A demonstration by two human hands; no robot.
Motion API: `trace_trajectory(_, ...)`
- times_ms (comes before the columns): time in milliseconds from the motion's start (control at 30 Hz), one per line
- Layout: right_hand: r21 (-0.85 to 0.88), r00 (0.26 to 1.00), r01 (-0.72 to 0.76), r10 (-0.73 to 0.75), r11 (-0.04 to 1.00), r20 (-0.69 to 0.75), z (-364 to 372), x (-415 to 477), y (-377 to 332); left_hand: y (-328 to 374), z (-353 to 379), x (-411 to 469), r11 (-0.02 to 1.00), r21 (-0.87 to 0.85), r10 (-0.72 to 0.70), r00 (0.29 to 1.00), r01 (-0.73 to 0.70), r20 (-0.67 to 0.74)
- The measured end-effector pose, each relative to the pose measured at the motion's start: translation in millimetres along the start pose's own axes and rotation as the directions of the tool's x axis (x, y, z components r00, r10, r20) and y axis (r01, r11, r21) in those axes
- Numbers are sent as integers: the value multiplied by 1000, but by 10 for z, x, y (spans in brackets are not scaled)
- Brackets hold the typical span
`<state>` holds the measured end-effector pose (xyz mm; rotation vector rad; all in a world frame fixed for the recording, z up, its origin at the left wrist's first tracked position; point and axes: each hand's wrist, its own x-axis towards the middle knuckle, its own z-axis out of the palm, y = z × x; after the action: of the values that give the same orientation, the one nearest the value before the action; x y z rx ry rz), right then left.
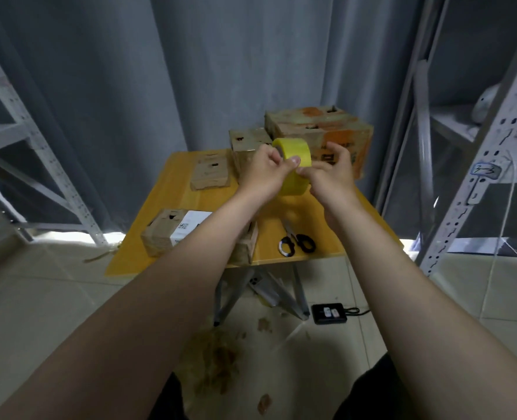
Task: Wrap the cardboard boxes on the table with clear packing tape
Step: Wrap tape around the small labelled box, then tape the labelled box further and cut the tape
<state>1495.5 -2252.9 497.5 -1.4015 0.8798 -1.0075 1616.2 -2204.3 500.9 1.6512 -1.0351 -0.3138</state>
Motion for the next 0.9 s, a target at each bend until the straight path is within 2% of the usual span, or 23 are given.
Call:
trace_trajectory(67, 14, 997, -3, 4, 1000, -78, -53, 121, 76, -40, -4, 105, 986, 165, -20, 984, -9, 175)
trace_trajectory(167, -95, 995, -2, -8, 996, -104, -24, 258, 181, -165, -92, 194, 940, 330, -57, 916, -85, 398)
trace_trajectory(233, -263, 994, -2, -28, 965, -108, 40, 359, 282, -179, -241, 181, 921, 364, -55, 882, -136, 468)
trace_trajectory(300, -483, 993, -32, -27, 875, -115, 55, 417, 412, -135, -492, 167, 868, 455, -96, 834, -197, 544)
trace_trajectory(333, -576, 992, -39, -36, 817, -118, 40, 422, 483, -104, -630, 162, 830, 511, -153, 789, -224, 595)
trace_trajectory(400, -707, 995, -17, -55, 707, -79, 27, 412, 626, -82, -903, 148, 721, 646, -359, 663, -249, 656)
trace_trajectory(467, -786, 999, 0, -39, 619, -31, 86, 387, 728, -114, -1106, 87, 558, 781, -576, 546, -281, 608)
trace_trajectory(500, -807, 999, 3, -30, 590, -19, 139, 372, 744, -176, -1165, 46, 486, 819, -639, 515, -305, 571)
trace_trajectory(533, -818, 1000, 1, -26, 575, -17, 205, 353, 749, -266, -1208, 7, 435, 839, -663, 514, -326, 544)
trace_trajectory(567, -818, 999, 13, -40, 574, -13, 277, 330, 731, -365, -1243, -31, 416, 847, -648, 546, -331, 531)
trace_trajectory(633, -778, 993, 71, -117, 625, -3, 427, 276, 644, -538, -1315, -69, 460, 839, -526, 672, -291, 521)
trace_trajectory(733, -555, 984, 122, -172, 823, -38, 651, 238, 442, -667, -1415, -11, 677, 721, -285, 850, -149, 443)
trace_trajectory(800, -292, 991, 58, -91, 955, -98, 778, 246, 306, -664, -1393, 45, 795, 605, -210, 922, -33, 326)
trace_trajectory(900, 26, 991, -116, 117, 993, -71, 1006, 246, 132, -620, -1244, 43, 854, 514, -159, 981, 80, 111)
